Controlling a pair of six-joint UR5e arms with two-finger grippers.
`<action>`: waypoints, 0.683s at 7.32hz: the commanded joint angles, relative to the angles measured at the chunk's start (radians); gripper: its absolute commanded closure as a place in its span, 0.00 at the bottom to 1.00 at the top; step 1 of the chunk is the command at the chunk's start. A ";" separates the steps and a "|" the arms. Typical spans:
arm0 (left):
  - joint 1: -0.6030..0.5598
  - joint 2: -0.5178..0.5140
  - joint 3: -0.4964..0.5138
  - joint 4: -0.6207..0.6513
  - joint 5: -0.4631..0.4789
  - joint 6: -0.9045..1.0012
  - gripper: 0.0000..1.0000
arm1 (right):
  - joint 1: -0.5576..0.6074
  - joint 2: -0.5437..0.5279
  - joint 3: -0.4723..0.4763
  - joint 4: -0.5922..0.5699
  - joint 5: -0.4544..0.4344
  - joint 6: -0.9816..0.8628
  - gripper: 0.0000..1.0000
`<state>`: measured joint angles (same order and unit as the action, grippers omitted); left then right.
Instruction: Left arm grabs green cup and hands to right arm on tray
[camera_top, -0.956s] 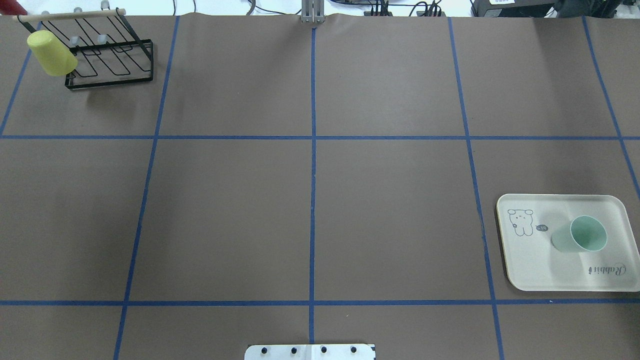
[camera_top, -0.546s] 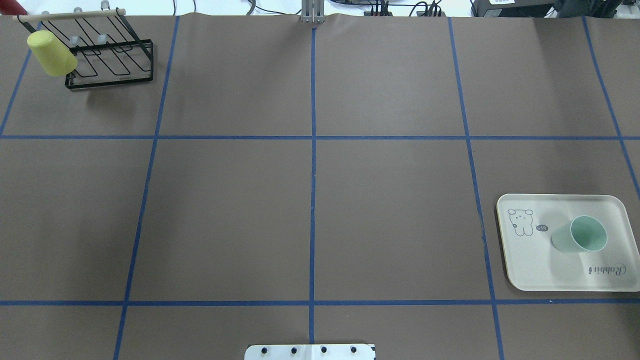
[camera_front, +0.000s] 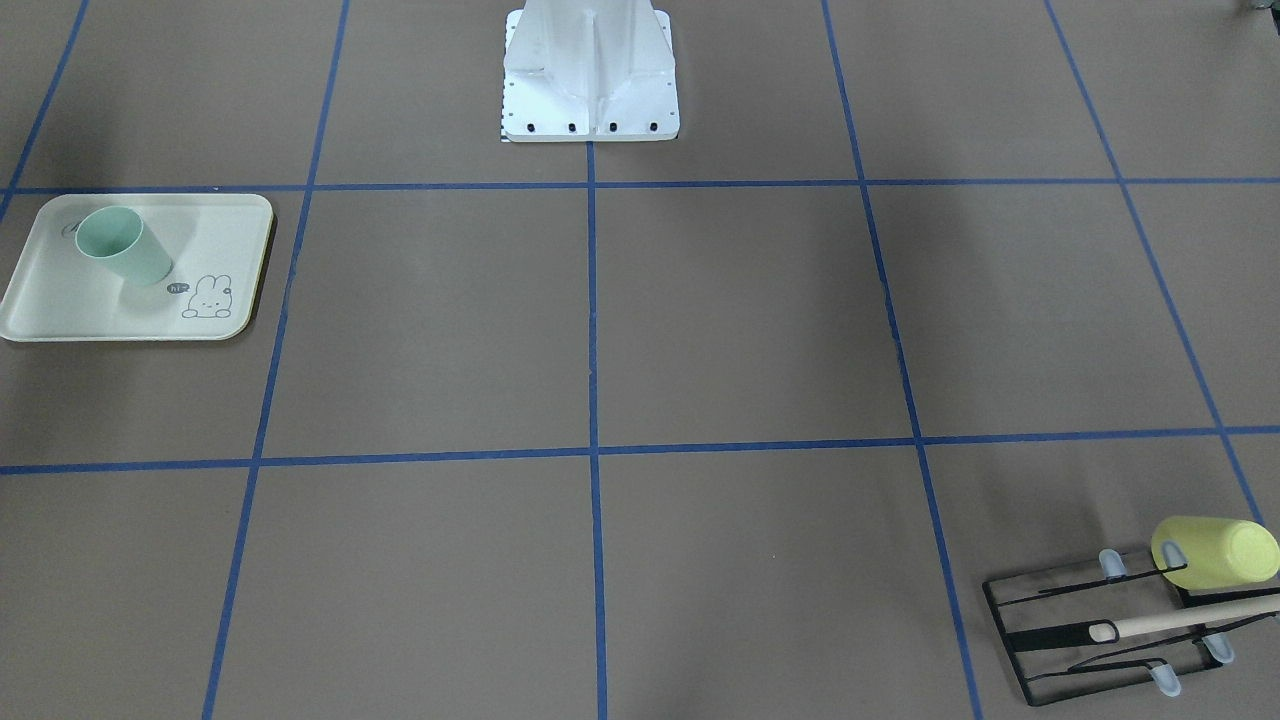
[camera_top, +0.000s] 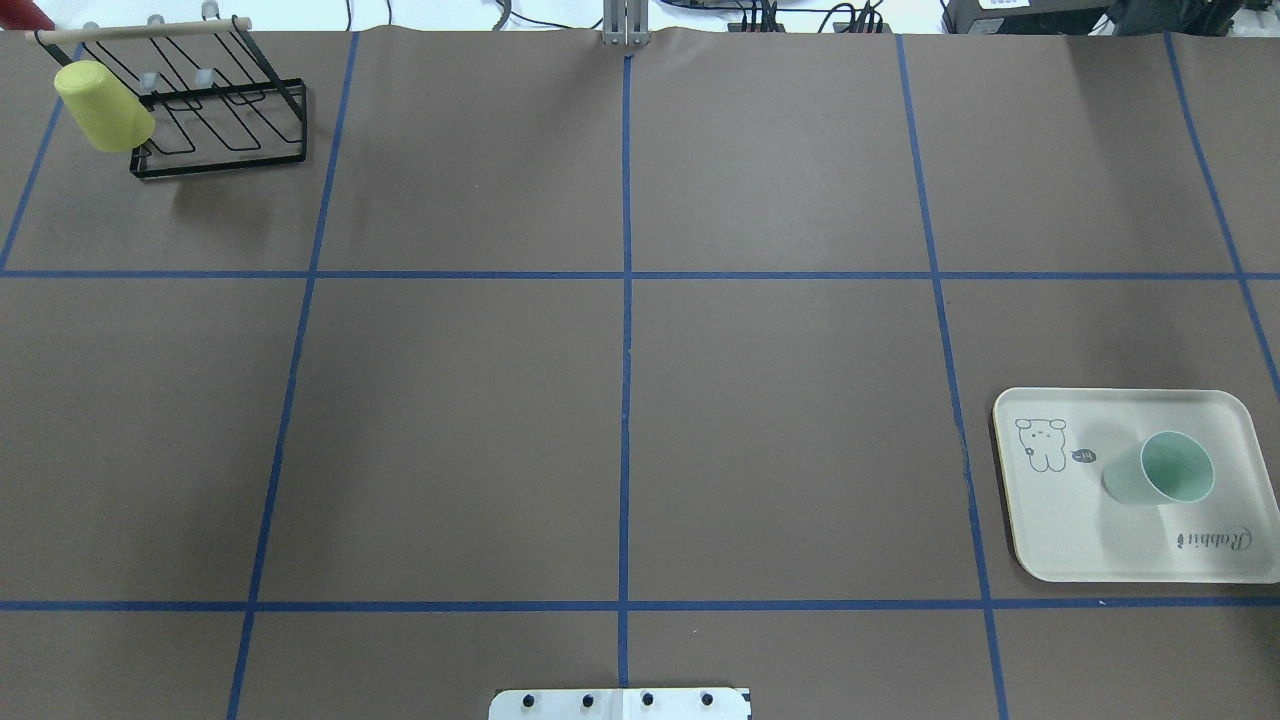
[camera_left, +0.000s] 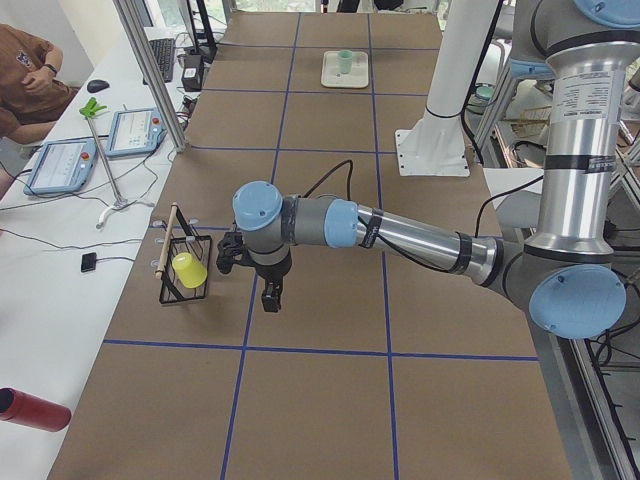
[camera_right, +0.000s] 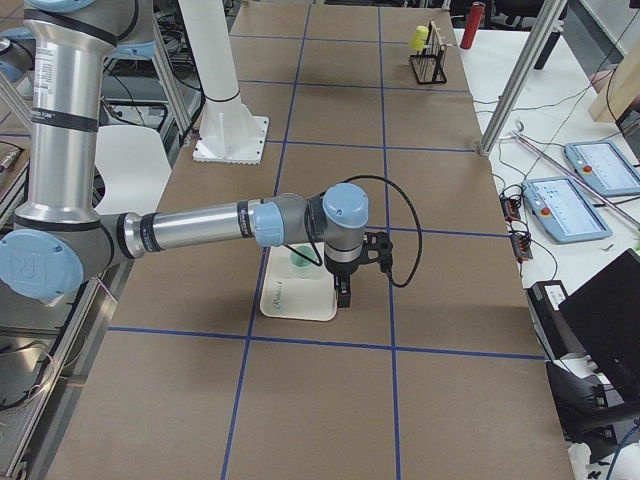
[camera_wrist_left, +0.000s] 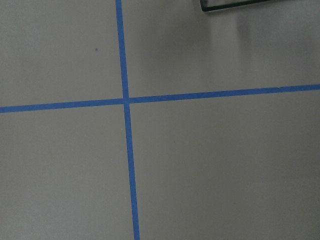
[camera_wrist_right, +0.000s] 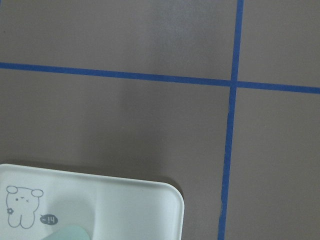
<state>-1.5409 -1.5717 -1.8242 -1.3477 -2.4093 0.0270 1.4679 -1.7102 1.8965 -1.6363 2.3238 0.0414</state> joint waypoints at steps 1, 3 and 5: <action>-0.001 0.031 -0.033 0.001 -0.005 0.001 0.00 | -0.001 0.012 0.001 -0.013 -0.054 0.000 0.00; -0.001 0.053 -0.035 -0.001 0.001 -0.001 0.00 | -0.001 0.011 0.000 -0.013 -0.052 0.003 0.00; -0.001 0.079 -0.023 -0.017 0.002 0.013 0.00 | -0.001 0.009 -0.010 -0.013 -0.060 0.005 0.00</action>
<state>-1.5412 -1.5071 -1.8514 -1.3568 -2.4088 0.0333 1.4666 -1.6999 1.8938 -1.6490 2.2684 0.0451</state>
